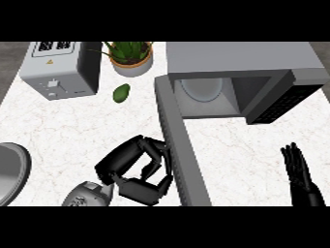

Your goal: Pick up the milk, place it into the microwave and close the microwave

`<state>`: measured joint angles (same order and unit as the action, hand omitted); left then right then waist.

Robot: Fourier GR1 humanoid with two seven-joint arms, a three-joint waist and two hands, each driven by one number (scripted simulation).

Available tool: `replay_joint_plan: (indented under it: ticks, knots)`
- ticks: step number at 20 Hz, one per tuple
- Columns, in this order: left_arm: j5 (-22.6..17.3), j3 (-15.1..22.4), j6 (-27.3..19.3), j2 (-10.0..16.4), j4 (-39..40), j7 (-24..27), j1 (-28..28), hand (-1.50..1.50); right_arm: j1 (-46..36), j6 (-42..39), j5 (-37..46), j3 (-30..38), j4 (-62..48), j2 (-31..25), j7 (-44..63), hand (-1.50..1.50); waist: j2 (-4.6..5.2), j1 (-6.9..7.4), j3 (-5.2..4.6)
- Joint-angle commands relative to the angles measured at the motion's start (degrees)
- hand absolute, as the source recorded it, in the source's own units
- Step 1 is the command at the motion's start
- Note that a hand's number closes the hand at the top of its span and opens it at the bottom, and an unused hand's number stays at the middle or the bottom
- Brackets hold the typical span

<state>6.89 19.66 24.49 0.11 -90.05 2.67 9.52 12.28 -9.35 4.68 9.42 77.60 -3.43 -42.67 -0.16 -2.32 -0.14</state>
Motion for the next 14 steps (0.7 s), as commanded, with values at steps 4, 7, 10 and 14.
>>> replay_joint_plan:
  ticks: [4, 7, 10, 14]
  knots:
    - [7.32, 9.03, -14.45, -0.11, 22.21, 16.1, 6.3, 1.5, 11.4, -5.24, -1.11, -3.79, 13.49, -0.47, -0.8, -1.5, 0.39, -0.26, 0.02]
    - [2.94, 15.91, -25.65, -0.1, 27.1, 20.73, 7.99, 1.5, 11.16, -9.4, -6.26, -1.79, 19.46, -3.26, 3.3, -1.5, 0.5, -0.67, -0.02]
    - [-4.61, 16.85, -28.61, -0.1, 34.03, 25.81, 12.61, 1.5, 11.94, -12.06, -9.86, -1.87, 24.76, -4.21, 7.39, -1.5, 0.78, -1.52, -0.09]
    - [-12.02, 27.2, -37.12, -0.1, 36.22, 23.53, 15.07, 1.5, 15.83, -12.61, -12.2, -2.61, 32.74, -3.71, 10.2, -1.5, 0.72, -2.51, -0.1]
